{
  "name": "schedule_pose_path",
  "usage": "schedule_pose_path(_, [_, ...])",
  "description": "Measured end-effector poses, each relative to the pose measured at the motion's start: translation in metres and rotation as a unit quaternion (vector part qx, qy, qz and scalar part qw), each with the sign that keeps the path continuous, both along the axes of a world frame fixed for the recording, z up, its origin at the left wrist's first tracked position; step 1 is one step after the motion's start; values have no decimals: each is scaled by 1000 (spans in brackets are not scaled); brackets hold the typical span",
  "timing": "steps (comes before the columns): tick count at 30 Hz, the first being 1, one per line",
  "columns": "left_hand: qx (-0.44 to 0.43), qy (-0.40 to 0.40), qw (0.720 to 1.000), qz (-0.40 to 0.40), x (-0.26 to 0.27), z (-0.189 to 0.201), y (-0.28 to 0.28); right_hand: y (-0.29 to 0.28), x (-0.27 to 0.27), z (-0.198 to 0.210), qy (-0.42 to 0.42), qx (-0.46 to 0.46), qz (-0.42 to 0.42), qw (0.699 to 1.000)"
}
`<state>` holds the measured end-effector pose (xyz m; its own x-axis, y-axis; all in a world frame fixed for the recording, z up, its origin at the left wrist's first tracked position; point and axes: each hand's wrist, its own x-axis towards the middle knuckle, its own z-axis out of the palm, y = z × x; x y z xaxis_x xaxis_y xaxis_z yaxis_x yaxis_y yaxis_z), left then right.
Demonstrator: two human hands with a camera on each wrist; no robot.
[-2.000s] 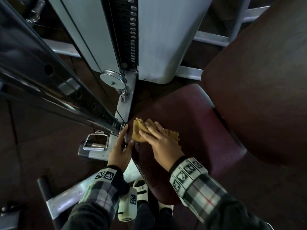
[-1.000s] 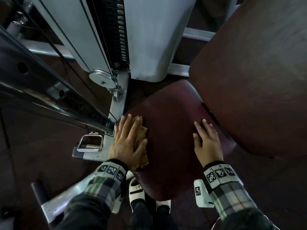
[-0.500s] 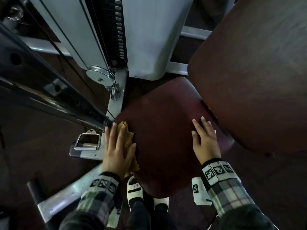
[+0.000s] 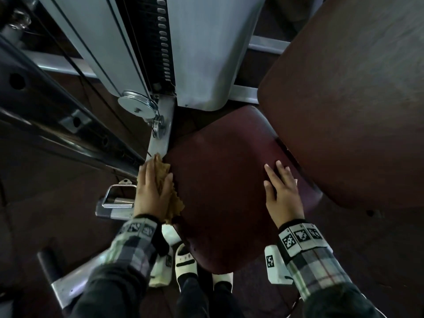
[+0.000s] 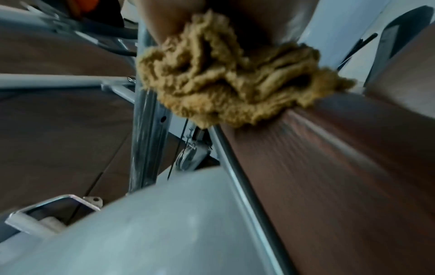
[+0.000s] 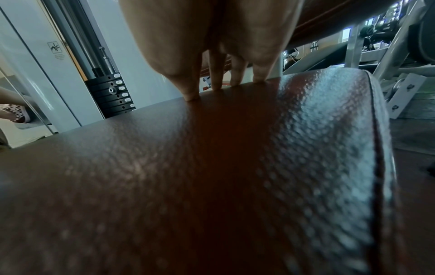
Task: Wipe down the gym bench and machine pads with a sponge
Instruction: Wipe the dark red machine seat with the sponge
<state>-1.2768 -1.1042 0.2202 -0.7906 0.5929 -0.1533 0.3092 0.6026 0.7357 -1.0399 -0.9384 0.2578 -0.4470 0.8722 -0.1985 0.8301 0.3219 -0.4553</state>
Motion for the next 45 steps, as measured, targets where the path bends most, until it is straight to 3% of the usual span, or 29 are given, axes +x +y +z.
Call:
schedule_pose_path(4, [11,125,988,-93,46,-4,-13,-1,-1,-3,10,11,-1,1000])
schedule_pose_path(7, [-7,182,970,-163,52,-1,4,-1,0,-4,15,12,-2,1000])
schedule_pose_path(12, [-29,121,981,-147,15,-2,27,0,1,-3,14,6,3,1000])
schedule_pose_path(16, [-5,77,995,-56,8,-6,19,-1,3,-5,29,9,6,1000])
schedule_pose_path(25, [72,-51,987,130,104,-3,-32,1,5,-12,43,24,23,999])
schedule_pose_path(28, [60,-27,991,119,135,-3,-33,1,7,-14,40,28,33,998])
schedule_pose_path(31, [-5,70,997,37,143,-3,-16,1,9,-15,39,31,37,998])
schedule_pose_path(36, [-87,182,977,-71,163,-1,3,2,10,-15,38,23,42,998])
schedule_pose_path(40, [-81,182,974,-112,191,-5,-27,3,10,-16,40,26,47,998])
schedule_pose_path(45, [-36,114,992,-30,189,-8,-54,2,12,-16,44,26,50,997])
